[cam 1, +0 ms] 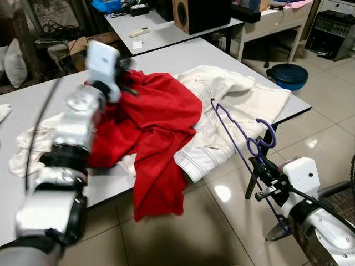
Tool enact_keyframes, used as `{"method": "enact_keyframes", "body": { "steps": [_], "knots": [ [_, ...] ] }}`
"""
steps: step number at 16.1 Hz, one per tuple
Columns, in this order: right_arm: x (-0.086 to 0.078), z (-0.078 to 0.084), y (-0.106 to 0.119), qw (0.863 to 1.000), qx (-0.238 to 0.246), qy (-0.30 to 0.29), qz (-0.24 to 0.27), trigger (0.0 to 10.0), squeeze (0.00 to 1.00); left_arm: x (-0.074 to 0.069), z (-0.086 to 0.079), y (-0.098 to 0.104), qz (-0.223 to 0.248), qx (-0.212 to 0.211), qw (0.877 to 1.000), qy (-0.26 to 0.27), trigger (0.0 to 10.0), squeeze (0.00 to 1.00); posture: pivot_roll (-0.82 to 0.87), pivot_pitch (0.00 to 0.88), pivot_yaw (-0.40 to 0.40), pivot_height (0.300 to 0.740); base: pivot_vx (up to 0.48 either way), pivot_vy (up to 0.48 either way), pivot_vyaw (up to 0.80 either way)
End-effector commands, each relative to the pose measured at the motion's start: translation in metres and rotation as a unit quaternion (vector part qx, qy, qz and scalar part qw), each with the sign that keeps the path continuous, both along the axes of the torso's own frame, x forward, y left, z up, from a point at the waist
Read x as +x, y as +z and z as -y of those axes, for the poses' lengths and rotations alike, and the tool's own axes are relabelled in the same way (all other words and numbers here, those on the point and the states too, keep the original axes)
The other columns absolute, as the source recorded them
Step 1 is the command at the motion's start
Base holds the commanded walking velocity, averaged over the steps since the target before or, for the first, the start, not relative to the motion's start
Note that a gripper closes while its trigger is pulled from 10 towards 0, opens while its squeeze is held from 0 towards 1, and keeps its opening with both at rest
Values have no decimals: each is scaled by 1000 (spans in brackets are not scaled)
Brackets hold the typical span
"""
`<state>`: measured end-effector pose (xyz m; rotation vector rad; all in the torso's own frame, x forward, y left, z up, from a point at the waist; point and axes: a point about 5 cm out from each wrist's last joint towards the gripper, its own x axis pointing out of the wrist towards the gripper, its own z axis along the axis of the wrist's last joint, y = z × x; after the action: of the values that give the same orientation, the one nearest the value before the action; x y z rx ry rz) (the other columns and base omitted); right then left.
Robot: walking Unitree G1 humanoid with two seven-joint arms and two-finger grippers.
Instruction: Hang hanger
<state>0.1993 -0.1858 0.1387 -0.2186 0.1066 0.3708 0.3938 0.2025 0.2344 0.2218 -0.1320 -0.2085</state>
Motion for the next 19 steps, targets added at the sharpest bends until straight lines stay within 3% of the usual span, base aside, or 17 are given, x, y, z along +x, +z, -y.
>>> {"method": "enact_keyframes", "body": {
  "steps": [1,2,4,7,10,14,15,17,19],
  "knots": [
    [3,-4,3,1000,6,12,11,10000,0,1,-18,-7,-27,-1,999,47,10000,0,-147,0,145,740,0,0,0],
    [5,-5,4,1000,7,15,12,10000,0,1,-23,-13,-51,-27,997,55,10000,1000,-148,0,146,740,0,0,0],
    [7,-6,6,1000,7,17,15,10000,0,1,-28,-17,-63,-62,994,58,10000,1000,-152,0,149,740,0,0,0],
    [6,-6,6,1000,7,23,12,10000,0,0,-35,-25,-88,-70,992,49,10000,1000,-154,0,142,740,0,0,0],
    [7,-8,4,999,11,30,5,10000,0,-1,-38,-40,-110,-116,985,69,10000,1000,-172,0,141,740,0,0,0],
    [3,-10,-2,999,16,40,-14,10000,0,-6,-42,-58,-119,-141,978,94,10000,1000,-175,0,103,740,0,0,0],
    [4,-10,-3,999,21,42,-18,10000,0,-9,-38,-69,-137,-153,975,85,10000,0,-168,0,87,740,0,0,0],
    [6,-9,-2,999,19,47,-18,10000,0,-12,-39,-81,-147,-125,974,116,10000,0,-167,0,80,740,0,0,0],
    [7,-9,0,999,17,49,-18,10000,0,-15,-38,-88,-150,-130,972,124,10000,0,-175,0,65,740,0,0,0]
  ]
}}
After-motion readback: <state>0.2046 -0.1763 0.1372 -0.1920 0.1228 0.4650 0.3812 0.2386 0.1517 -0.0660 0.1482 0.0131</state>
